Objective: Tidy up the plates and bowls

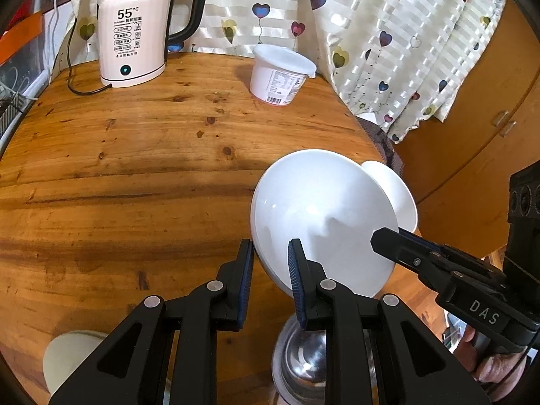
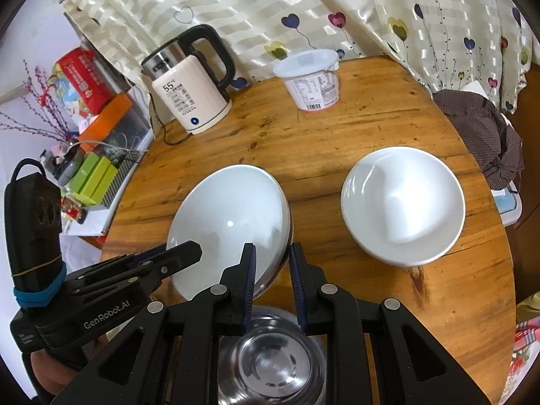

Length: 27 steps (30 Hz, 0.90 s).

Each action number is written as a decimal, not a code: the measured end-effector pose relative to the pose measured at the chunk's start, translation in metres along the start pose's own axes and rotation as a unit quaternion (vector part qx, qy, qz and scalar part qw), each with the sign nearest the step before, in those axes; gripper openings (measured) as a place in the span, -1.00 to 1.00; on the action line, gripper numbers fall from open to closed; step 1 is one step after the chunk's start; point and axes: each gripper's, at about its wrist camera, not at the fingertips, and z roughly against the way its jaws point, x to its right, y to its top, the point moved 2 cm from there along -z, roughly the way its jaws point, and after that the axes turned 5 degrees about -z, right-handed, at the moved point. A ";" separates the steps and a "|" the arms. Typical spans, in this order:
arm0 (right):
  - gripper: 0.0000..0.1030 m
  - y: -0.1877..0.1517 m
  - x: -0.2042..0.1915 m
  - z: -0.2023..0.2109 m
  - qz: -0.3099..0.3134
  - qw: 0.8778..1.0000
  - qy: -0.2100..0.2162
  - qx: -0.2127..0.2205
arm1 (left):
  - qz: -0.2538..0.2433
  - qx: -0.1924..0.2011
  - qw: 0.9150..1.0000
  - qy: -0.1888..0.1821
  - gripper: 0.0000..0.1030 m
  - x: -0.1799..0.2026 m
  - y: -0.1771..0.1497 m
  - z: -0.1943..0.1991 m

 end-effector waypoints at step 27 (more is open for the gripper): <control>-0.62 -0.052 -0.006 0.051 -0.004 1.000 -0.002 0.013 | -0.020 -0.005 1.000 -0.004 -0.57 0.029 -0.046 0.037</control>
